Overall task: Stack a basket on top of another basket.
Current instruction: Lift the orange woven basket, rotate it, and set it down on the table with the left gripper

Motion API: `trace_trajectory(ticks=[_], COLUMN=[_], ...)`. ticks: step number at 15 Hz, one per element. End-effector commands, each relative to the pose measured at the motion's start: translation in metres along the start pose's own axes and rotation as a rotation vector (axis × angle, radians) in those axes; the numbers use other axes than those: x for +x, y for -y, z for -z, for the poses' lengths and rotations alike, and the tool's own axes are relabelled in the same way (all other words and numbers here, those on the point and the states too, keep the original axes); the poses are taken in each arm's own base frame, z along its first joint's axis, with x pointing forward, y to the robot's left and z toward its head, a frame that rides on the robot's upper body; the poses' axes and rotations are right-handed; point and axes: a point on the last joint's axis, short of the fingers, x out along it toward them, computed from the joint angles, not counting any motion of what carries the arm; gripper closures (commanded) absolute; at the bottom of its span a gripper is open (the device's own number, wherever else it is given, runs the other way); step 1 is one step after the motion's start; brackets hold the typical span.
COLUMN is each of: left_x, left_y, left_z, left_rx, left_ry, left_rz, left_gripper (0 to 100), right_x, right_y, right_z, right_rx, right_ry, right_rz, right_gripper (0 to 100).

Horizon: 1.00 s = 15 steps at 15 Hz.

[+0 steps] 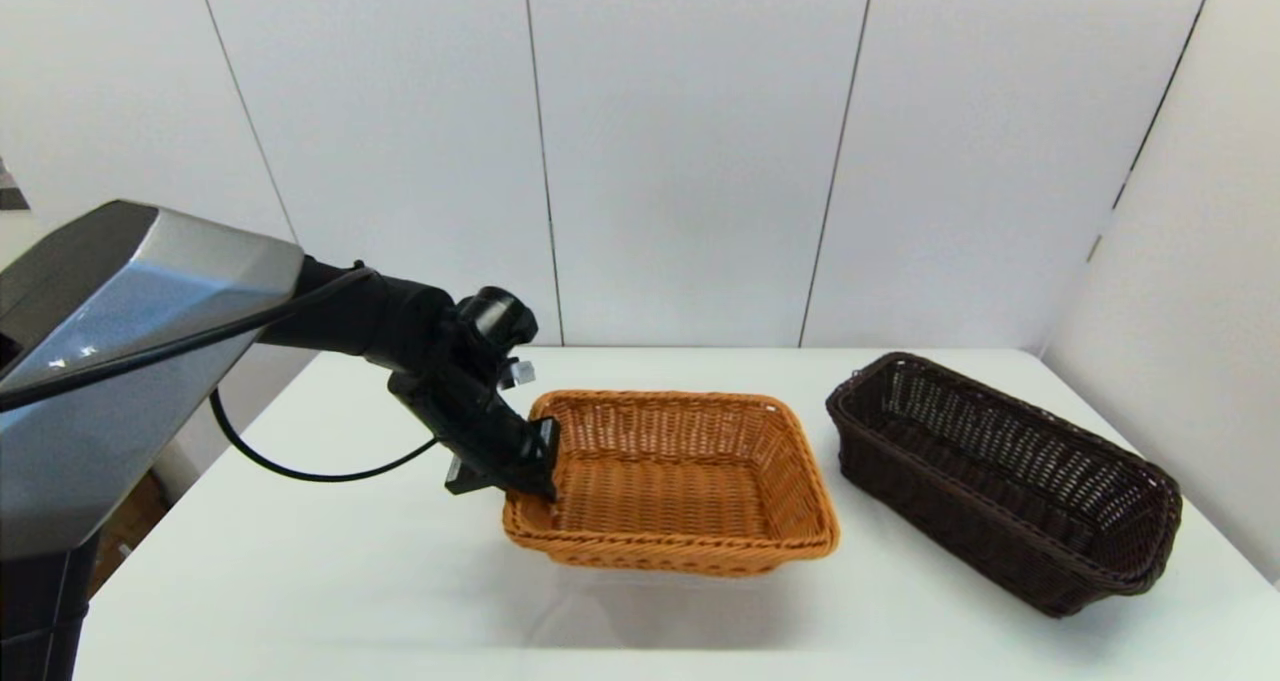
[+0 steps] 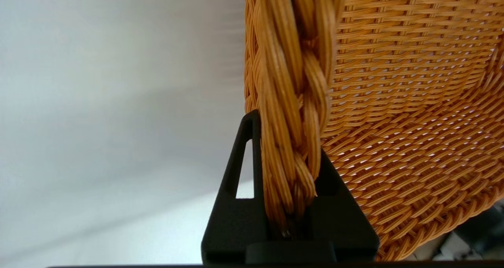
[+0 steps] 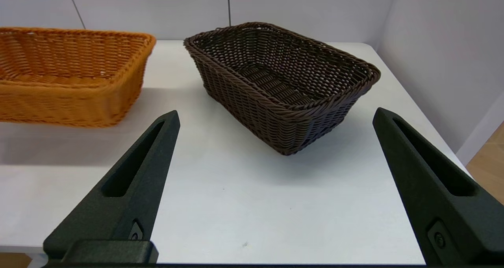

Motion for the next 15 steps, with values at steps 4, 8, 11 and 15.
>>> trace_trajectory(ticks=[4, 8, 11, 15], left_x=[0.015, 0.021, 0.019, 0.018], left_y=[0.000, -0.002, -0.001, 0.000], left_z=[0.003, 0.003, 0.001, 0.001], left_rx=[-0.020, -0.020, -0.037, -0.046], left_ry=[-0.020, -0.015, -0.004, 0.000], left_rz=[-0.013, -0.009, -0.003, -0.001], left_gripper=[100, 100, 100, 100], right_x=[0.000, 0.000, 0.000, 0.000], right_y=[0.000, 0.000, 0.000, 0.000], right_z=[0.000, 0.000, 0.000, 0.000], right_rx=[0.000, 0.000, 0.000, 0.000], right_ry=[0.000, -0.002, 0.000, 0.000], right_rz=[0.001, 0.000, 0.000, 0.000], right_gripper=[0, 0, 0, 0])
